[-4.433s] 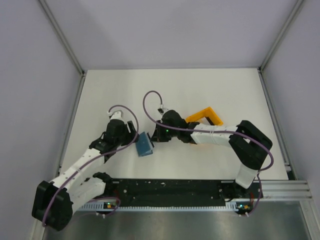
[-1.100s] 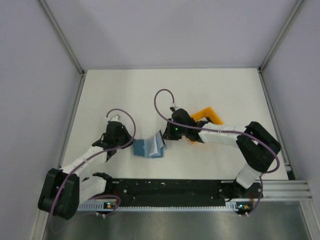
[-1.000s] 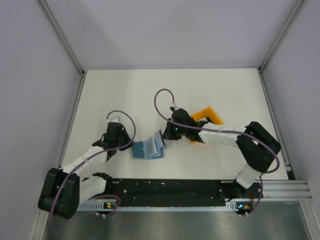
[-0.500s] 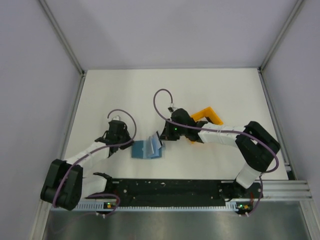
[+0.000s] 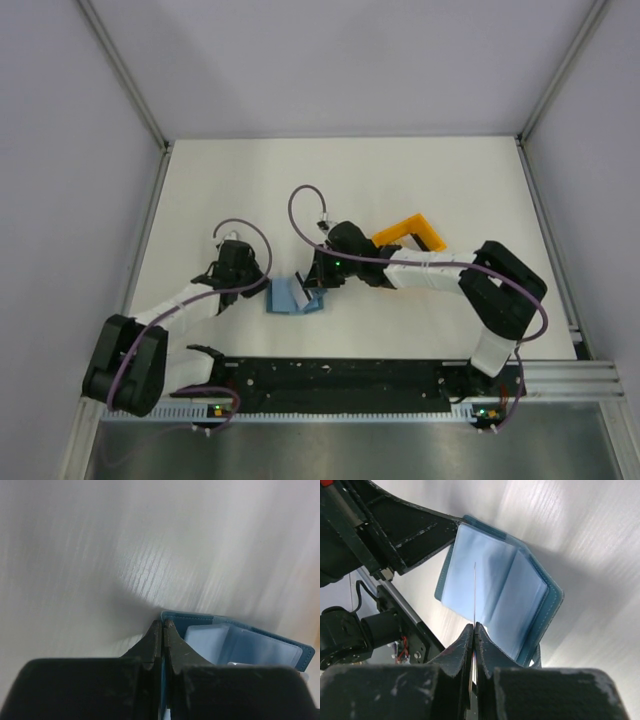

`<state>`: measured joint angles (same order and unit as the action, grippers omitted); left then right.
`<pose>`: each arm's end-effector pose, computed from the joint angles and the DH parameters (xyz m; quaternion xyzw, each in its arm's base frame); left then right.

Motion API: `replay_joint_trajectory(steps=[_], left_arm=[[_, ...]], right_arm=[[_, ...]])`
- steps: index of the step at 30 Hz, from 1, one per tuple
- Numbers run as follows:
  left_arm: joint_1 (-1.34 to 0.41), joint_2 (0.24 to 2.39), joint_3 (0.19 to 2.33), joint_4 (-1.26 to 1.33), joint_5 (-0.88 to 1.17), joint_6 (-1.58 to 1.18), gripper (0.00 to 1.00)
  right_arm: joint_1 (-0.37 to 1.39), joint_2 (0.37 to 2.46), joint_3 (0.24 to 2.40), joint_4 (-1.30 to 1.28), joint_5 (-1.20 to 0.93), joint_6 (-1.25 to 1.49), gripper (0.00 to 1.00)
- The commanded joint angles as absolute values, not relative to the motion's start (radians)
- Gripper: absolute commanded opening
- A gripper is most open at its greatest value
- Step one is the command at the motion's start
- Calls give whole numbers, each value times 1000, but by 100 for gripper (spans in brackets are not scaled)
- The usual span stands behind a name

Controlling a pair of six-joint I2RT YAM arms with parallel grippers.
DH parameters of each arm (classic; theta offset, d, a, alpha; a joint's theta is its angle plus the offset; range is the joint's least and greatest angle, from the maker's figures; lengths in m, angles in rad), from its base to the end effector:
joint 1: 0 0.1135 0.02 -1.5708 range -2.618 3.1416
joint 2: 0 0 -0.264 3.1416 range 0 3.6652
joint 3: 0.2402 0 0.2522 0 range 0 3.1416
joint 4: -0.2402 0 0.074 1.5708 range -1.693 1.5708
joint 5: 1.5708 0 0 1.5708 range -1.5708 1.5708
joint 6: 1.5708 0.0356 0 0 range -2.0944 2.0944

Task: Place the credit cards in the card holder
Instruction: Open the card holder at the center of the board.

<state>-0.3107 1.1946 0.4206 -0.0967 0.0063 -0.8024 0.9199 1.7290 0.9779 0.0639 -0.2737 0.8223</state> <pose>0.2006 -0.0646 0.1469 -0.2276 0.9114 -0.1837 0.2896 0.2137 0.2964 0.1822 -0.1019 0.8916 0.4035 0.1784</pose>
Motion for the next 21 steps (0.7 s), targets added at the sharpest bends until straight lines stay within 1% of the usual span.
replay_joint_trajectory(steps=[1, 5, 14, 16, 21], left_arm=[[-316, 1213, 400, -38, 38, -838, 0], [-316, 1216, 394, -9, 48, -850, 0], [-318, 1230, 399, -23, 11, -835, 0], [-318, 1224, 399, -37, -26, -827, 0], [-318, 1213, 394, -46, -26, -816, 0]], right_arm=[[925, 1726, 1037, 97, -273, 798, 0], [927, 1752, 1052, 54, -252, 782, 0], [897, 1609, 1020, -60, -51, 733, 0], [876, 1589, 1002, -67, -43, 735, 0], [854, 1554, 950, -72, -21, 744, 0]])
